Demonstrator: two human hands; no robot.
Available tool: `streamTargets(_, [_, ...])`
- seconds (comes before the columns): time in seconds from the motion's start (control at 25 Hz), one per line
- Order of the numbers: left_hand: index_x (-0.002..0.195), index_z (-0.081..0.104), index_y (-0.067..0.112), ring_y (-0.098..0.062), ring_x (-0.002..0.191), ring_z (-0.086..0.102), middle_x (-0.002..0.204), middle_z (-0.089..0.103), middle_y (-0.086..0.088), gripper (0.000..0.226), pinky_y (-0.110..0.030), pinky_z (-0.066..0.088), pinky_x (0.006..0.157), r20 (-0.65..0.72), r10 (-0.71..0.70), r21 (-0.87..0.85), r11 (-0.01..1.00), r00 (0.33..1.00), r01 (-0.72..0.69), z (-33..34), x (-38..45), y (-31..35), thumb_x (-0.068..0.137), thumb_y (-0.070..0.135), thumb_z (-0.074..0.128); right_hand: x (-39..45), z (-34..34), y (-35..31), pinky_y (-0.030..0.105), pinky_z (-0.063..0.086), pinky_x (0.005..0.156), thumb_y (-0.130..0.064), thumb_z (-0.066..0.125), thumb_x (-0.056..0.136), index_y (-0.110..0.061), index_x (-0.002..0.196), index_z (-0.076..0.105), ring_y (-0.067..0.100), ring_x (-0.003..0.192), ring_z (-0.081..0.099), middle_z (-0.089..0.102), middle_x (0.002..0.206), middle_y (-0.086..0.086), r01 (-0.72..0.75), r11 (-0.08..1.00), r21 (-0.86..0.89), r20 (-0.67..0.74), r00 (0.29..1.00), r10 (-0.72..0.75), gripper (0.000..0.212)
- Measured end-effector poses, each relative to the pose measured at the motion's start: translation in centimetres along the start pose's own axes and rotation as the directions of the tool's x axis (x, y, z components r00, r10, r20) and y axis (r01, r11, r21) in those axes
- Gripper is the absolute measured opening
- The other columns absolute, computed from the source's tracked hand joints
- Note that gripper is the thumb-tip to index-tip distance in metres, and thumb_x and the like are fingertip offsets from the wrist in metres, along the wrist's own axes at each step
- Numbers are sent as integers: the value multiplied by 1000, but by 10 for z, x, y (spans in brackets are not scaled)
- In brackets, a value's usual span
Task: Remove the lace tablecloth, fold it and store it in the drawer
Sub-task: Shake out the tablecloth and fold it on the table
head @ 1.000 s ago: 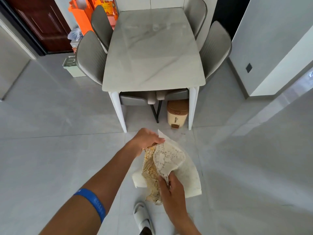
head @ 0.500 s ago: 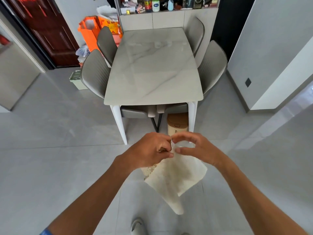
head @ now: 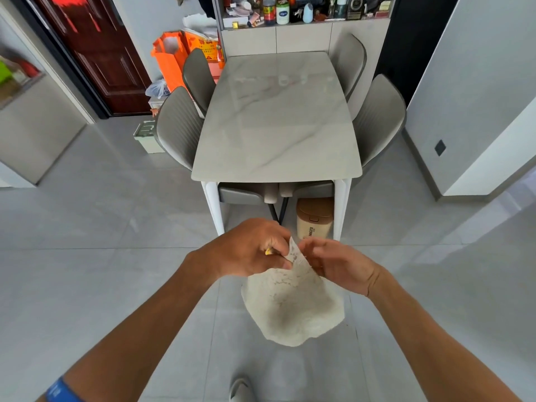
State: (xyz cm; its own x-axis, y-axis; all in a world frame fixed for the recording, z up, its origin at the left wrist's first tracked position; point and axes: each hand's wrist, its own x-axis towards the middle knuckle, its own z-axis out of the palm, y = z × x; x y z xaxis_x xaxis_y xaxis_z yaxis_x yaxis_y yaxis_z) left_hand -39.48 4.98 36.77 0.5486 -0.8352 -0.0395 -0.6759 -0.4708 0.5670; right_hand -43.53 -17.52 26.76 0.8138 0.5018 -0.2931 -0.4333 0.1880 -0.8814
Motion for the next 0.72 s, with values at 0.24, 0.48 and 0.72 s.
streamTargets(0.24, [69,71,17,-7,72,49,69,56,12,19,-19,40,66,84,122,63,990,989,-127,-11,-8,11,85,28,71,41,47,14,30,51,74,-20,49,83,-15,84,76,21,81,64,71,79,4,-32,999,-30,-91,995,29,28])
streamTargets(0.48, [68,66,4,-17,70,56,74,59,-2,26,-29,45,65,-18,-67,-44,997,998,66,-19,-37,-23,84,24,73,45,55,13,31,47,78,-18,49,73,1,93,68,27,86,57,62,91,16,100,989,109,11,995,-101,34])
streamTargets(0.72, [84,76,11,-13,72,63,82,67,2,9,-23,50,63,-37,-226,-256,944,973,209,-6,-55,-52,81,20,76,47,71,12,41,49,80,-42,72,81,-22,100,70,43,92,57,64,99,18,139,926,-351,-72,982,-175,29])
